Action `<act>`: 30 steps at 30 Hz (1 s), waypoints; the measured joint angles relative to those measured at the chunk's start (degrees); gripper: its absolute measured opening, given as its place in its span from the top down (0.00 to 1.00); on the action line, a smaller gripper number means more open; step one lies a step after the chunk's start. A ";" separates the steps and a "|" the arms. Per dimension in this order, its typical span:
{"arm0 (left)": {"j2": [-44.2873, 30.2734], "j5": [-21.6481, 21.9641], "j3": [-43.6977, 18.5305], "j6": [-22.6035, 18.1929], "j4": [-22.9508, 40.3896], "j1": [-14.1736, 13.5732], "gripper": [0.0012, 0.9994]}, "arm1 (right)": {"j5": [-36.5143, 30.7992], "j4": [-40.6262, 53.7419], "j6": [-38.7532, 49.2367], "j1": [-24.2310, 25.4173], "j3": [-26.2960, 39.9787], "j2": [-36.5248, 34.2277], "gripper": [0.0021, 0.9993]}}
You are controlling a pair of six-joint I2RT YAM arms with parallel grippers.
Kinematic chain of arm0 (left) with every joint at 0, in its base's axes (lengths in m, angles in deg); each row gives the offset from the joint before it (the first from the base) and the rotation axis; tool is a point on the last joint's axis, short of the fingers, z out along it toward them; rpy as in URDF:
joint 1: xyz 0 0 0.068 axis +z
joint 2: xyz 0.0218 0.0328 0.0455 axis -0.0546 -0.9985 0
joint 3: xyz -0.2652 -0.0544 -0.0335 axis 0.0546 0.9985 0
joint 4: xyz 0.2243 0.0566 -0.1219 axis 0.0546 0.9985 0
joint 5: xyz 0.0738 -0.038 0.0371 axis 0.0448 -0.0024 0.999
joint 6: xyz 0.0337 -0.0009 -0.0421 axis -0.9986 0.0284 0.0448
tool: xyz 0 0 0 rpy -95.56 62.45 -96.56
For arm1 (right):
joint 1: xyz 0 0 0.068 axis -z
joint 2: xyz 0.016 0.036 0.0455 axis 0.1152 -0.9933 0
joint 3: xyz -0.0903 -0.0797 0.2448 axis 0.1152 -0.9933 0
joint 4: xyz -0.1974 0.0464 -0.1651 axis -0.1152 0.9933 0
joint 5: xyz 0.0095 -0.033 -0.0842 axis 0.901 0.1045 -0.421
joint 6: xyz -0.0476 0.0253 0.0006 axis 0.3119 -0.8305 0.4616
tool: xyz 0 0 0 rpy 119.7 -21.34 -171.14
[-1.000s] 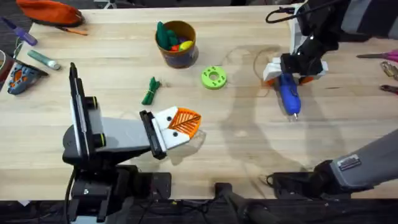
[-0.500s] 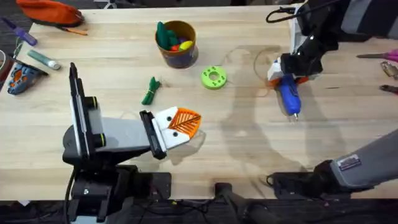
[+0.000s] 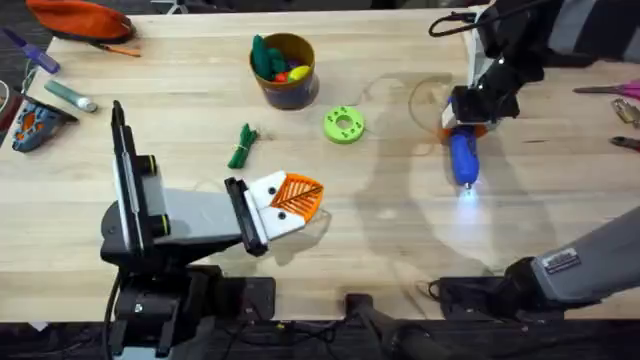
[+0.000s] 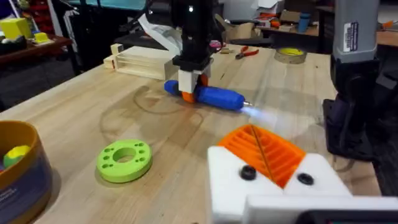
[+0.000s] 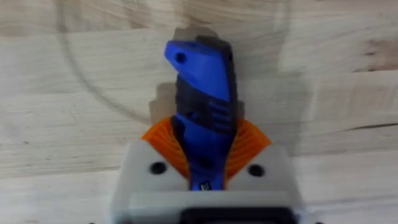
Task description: Pick up the gripper from the table and insert it into the empty holder that is missing its gripper. Then pick up a screw, insert it into the mounting hole, and use the screwdriver to tighten it. Finally, clean up the table by picking up the vegetable and placing it into the bucket.
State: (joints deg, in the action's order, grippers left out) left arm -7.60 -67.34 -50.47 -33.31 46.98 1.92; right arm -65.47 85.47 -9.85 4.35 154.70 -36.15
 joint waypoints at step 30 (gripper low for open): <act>0.00 0.00 0.00 0.00 0.00 0.00 0.99 | -0.10 6.17 0.02 0.04 5.67 8.65 0.98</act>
State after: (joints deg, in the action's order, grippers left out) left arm -7.60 -67.34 -50.47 -33.31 46.98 1.92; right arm -65.57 91.64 -9.83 4.40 160.36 -27.50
